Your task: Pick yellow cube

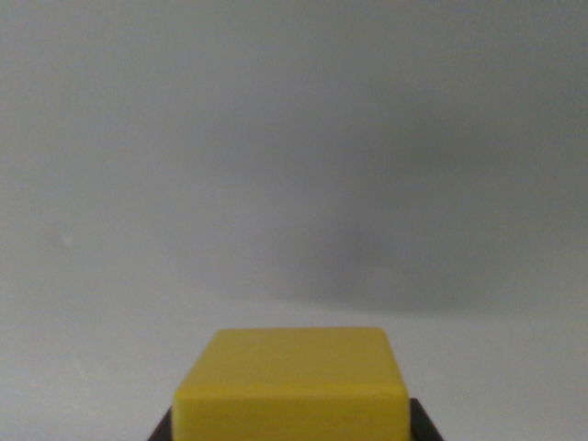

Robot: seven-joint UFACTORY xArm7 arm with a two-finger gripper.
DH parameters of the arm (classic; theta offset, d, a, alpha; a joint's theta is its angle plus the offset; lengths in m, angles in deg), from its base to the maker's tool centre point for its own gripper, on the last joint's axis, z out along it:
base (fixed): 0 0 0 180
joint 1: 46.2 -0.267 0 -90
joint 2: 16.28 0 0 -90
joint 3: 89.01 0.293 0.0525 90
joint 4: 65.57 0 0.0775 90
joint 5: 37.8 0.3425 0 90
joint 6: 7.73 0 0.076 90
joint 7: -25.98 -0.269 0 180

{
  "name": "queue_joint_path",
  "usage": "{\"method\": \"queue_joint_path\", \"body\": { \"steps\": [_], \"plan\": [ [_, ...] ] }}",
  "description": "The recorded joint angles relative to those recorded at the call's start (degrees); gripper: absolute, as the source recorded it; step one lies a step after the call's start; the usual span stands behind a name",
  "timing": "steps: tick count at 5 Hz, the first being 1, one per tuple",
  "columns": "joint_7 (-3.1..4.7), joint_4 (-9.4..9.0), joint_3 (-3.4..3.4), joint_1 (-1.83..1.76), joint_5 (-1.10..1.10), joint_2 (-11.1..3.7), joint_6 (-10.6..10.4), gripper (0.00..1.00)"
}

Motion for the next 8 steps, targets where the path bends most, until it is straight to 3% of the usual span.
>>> {"method": "queue_joint_path", "body": {
  "steps": [1,2,3,4,5,6,7,8],
  "plan": [
    [0.0,0.0,0.0,0.0,0.0,0.0,0.0,1.0],
    [-0.21,1.43,-0.02,-0.03,-0.21,0.91,2.3,1.0],
    [-0.21,1.43,-0.02,-0.03,-0.21,0.91,2.3,1.0],
    [-0.44,3.02,-0.03,-0.06,-0.43,1.91,4.9,1.0],
    [-0.44,3.02,-0.03,-0.06,-0.43,1.91,4.9,1.0],
    [-0.68,4.62,-0.05,-0.09,-0.66,2.92,7.5,1.0],
    [-0.68,4.62,-0.05,-0.09,-0.66,2.92,7.5,1.0],
    [-0.92,6.28,-0.07,-0.13,-0.9,3.97,10.2,1.0]
  ]
}}
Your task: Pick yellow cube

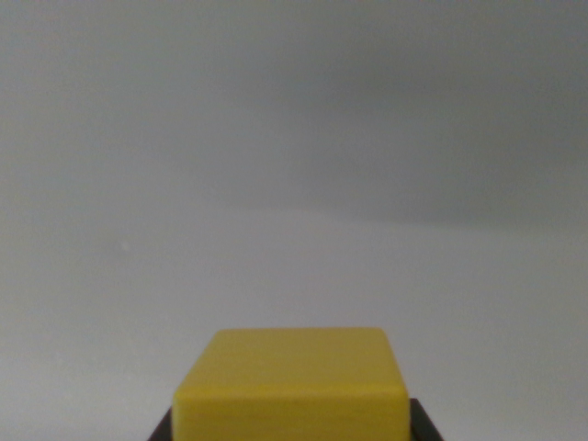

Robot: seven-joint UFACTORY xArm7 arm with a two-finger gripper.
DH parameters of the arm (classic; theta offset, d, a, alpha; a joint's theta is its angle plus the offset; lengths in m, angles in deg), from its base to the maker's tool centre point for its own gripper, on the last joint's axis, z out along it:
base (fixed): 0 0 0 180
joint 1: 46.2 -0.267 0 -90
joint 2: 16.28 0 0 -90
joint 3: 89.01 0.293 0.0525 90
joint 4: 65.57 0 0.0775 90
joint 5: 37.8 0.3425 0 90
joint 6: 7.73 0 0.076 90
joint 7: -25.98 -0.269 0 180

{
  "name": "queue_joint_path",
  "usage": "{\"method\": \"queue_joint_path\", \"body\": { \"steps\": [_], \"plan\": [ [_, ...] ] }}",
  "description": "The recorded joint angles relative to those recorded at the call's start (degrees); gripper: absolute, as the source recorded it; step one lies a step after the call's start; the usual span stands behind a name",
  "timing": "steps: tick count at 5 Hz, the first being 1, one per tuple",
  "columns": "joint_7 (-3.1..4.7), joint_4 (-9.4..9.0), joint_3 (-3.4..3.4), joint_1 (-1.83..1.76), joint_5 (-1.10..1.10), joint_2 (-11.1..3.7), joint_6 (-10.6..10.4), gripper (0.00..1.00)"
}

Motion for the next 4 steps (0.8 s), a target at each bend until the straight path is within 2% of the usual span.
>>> {"method": "queue_joint_path", "body": {
  "steps": [1,2,3,4],
  "plan": [
    [0.0,0.0,0.0,0.0,0.0,0.0,0.0,1.0],
    [-0.24,1.67,-0.02,-0.03,-0.24,1.06,2.7,1.0],
    [-0.24,1.67,-0.02,-0.03,-0.24,1.06,2.7,1.0],
    [-0.49,3.34,-0.04,-0.07,-0.48,2.11,5.4,1.0]
  ]
}}
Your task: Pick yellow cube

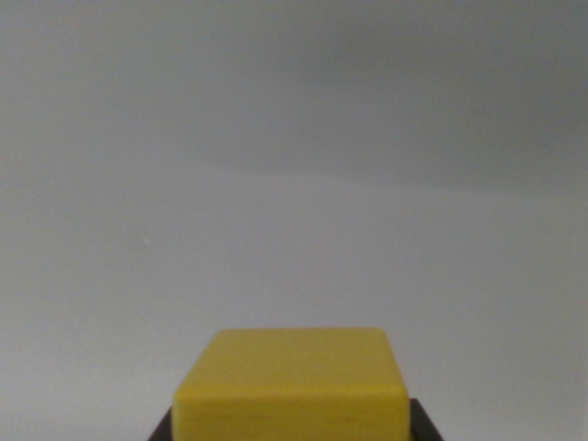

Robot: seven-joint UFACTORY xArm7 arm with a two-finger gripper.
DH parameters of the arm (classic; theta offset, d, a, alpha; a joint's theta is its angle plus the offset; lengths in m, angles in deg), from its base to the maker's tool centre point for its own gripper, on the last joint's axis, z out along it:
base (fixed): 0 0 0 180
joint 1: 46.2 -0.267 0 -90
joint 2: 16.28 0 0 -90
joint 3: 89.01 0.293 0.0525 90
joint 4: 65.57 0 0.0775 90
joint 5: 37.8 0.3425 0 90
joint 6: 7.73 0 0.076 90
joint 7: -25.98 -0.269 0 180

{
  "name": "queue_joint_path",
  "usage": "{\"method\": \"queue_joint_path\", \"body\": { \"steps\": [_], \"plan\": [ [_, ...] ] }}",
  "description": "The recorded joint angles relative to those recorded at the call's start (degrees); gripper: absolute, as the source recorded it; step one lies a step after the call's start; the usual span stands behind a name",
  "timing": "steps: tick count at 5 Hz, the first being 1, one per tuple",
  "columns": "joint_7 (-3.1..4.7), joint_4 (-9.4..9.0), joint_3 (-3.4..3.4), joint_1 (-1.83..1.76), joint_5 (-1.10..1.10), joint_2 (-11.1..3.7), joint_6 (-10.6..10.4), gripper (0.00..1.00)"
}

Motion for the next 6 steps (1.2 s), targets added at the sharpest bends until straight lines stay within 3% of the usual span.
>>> {"method": "queue_joint_path", "body": {
  "steps": [1,2,3,4,5,6],
  "plan": [
    [0.0,0.0,0.0,0.0,0.0,0.0,0.0,1.0],
    [-0.24,1.65,-0.02,-0.03,-0.24,1.04,2.7,1.0],
    [-0.24,1.65,-0.02,-0.03,-0.24,1.04,2.7,1.0],
    [-0.48,3.26,-0.04,-0.06,-0.47,2.06,5.3,1.0],
    [-0.48,3.26,-0.04,-0.06,-0.47,2.06,5.3,1.0],
    [-0.71,4.87,-0.05,-0.1,-0.7,3.08,7.9,1.0]
  ]
}}
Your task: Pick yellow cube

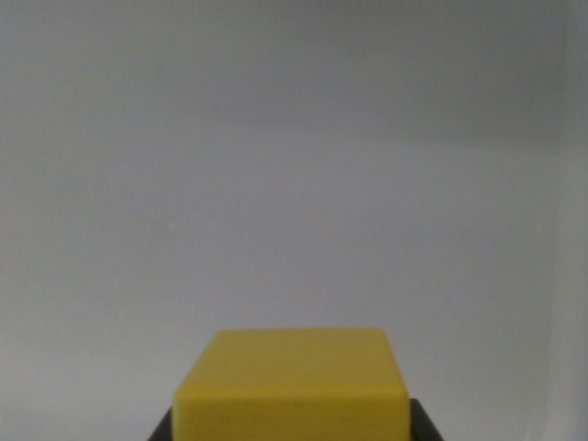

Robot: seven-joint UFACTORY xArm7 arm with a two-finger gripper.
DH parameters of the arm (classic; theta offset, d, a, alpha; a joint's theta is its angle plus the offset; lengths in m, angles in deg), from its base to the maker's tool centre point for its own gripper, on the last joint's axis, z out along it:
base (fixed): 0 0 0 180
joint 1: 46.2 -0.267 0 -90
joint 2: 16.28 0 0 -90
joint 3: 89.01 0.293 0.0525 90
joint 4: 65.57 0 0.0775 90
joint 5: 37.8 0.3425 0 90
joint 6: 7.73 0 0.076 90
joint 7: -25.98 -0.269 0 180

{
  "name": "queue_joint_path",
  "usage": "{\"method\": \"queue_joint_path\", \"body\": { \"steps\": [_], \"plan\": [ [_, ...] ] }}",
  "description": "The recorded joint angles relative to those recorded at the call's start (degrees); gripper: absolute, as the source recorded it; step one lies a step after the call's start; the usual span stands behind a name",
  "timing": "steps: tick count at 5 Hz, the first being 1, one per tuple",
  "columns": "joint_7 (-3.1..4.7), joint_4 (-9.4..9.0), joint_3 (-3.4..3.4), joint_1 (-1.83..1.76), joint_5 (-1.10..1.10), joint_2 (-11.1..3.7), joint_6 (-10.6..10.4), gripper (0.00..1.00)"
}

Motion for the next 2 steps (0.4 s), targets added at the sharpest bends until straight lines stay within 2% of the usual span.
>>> {"method": "queue_joint_path", "body": {
  "steps": [1,2],
  "plan": [
    [0.0,0.0,0.0,0.0,0.0,0.0,0.0,1.0],
    [-0.21,1.47,-0.02,-0.03,-0.21,0.93,2.4,1.0]
  ]
}}
